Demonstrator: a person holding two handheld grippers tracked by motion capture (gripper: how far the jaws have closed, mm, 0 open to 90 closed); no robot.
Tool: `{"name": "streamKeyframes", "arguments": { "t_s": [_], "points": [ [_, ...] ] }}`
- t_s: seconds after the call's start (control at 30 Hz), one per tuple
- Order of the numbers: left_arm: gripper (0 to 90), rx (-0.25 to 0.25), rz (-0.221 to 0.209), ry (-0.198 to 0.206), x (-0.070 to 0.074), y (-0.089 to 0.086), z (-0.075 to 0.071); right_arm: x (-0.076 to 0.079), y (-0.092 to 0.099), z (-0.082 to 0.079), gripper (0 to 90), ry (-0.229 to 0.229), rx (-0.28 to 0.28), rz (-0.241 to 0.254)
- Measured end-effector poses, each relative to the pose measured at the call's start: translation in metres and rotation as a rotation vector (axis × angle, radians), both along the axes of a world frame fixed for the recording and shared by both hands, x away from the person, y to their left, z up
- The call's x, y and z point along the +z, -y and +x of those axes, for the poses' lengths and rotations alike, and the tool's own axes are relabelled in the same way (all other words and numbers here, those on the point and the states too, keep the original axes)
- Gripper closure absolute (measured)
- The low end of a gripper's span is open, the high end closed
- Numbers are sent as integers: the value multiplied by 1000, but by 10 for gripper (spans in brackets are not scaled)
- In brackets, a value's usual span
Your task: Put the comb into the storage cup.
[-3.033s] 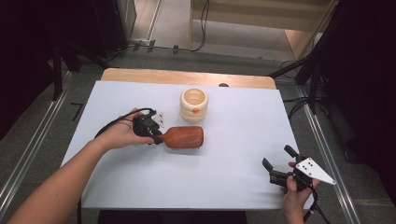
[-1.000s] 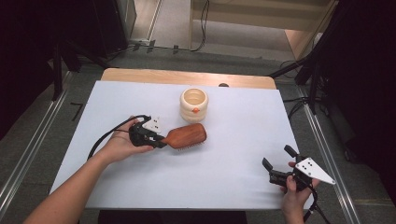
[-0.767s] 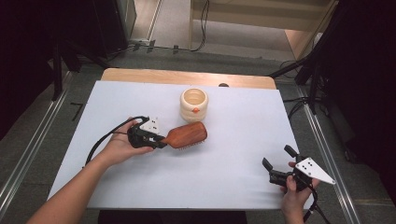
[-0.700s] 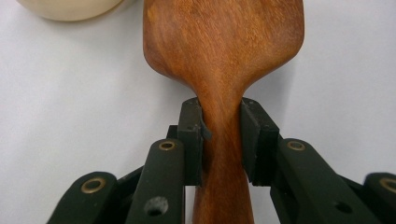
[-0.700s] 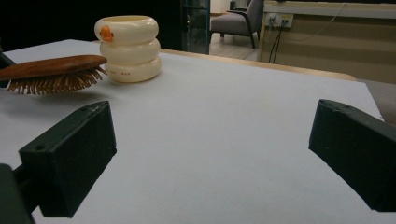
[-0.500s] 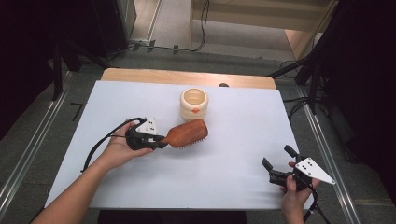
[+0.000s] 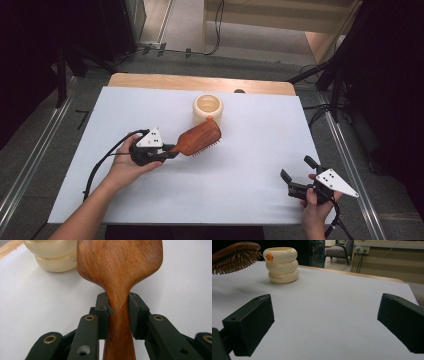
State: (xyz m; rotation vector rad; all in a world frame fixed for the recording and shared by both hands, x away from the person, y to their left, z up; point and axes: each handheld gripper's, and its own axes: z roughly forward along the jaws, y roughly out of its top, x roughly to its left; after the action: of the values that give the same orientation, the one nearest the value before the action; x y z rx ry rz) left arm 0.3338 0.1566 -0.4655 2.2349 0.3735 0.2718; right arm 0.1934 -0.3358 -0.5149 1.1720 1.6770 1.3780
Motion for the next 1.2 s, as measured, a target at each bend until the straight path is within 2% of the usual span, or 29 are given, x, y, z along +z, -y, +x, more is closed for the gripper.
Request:
{"name": "streamKeyframes", "arguments": {
  "t_s": [0.23, 0.63, 0.77, 1.03, 1.2],
  "points": [
    [725, 48, -60, 35, 3, -4, -10, 2, -2, -1, 0, -6, 11, -20],
    [725, 106, -129, 79, 0, -3, -23, 7, -7, -1, 0, -26, 33, -31],
    [726, 119, -156, 87, -2, -2, -28, 12, -19, 3, 0, -51, 67, -25],
    [725, 157, -209, 104, -6, 0, -38, 31, -48, 8, 0, -48, 132, 0],
    [726, 181, -248, 119, -8, 1, -43, 44, -66, 13, 0, -66, 163, 1]
  ]
}}
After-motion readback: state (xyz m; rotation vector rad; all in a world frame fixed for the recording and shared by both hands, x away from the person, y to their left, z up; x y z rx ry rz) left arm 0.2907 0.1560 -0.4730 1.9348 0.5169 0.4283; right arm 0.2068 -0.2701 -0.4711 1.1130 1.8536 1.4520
